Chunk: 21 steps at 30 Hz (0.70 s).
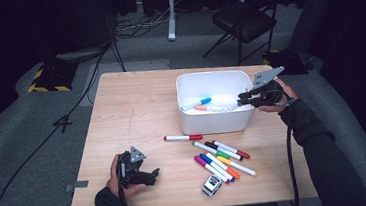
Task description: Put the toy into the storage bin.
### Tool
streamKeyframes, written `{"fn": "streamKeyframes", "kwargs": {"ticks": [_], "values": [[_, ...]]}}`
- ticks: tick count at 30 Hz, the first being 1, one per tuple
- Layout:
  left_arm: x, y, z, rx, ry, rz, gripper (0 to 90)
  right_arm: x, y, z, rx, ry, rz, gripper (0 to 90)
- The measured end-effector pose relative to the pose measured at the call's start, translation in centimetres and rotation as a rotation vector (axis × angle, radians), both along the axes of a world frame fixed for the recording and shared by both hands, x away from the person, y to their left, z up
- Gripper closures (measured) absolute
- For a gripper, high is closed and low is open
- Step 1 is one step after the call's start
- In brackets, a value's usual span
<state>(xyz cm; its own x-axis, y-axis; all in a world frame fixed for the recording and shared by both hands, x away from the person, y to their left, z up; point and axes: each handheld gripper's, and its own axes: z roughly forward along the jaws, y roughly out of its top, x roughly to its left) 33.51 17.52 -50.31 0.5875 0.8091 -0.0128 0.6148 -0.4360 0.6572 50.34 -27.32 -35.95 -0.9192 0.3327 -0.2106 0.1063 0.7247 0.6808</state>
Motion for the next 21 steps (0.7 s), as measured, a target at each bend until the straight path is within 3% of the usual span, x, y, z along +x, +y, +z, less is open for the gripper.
{"fn": "streamKeyframes", "kwargs": {"ticks": [11,19,21], "values": [[0.0,0.0,0.0,0.002,-0.001,0.0,0.5,-0.3,-0.6,-0.1,-0.003,0.005,-0.015,73.8],[0.0,0.0,0.0,0.0,0.0,0.0,0.5,-0.9,-1.0,0.5,0.027,-0.019,-0.028,67.0],[0.0,0.0,0.0,0.002,-0.001,0.0,0.5,-1.4,-1.3,0.8,0.053,-0.029,-0.031,65.8]]}}
